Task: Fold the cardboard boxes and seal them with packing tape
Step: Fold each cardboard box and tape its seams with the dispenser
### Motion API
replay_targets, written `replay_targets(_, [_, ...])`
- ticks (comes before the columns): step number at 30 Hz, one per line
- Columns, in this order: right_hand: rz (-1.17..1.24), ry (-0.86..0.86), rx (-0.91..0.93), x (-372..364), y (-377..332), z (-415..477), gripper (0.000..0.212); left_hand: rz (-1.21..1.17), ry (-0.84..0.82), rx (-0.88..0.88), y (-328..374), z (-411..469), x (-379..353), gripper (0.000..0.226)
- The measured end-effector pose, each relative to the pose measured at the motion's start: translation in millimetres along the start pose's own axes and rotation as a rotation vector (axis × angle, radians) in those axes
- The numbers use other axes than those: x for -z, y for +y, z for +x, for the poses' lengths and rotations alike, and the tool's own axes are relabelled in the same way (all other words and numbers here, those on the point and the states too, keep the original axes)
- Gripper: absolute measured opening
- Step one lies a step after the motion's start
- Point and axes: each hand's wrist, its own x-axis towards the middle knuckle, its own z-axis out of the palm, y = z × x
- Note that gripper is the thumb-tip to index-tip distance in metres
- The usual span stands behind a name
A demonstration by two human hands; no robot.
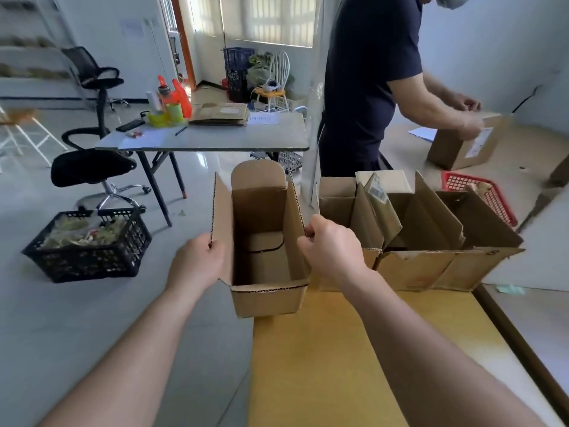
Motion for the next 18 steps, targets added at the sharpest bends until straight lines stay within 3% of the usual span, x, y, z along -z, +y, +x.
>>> replay_targets(8, [-0.186, -0.015, -0.058, -19.2, 20.7, 77.1, 0.006, 0.001, -0.144, -0.024, 23.4, 77.8, -47.4, 0.025])
replay_targets(13, [-0.247, -0.114, -0.297, -37.6, 30.8, 81.7, 0.028, 0.009, -0.327, -0.021, 22.7, 96.7, -75.1, 0.031])
replay_targets(18, [-0.255, -0.050, -0.384, -49.4, 37.8, 77.2, 0.012, -0.076, -0.396, -0.071, 28.1, 107.7, -85.0, 0.033])
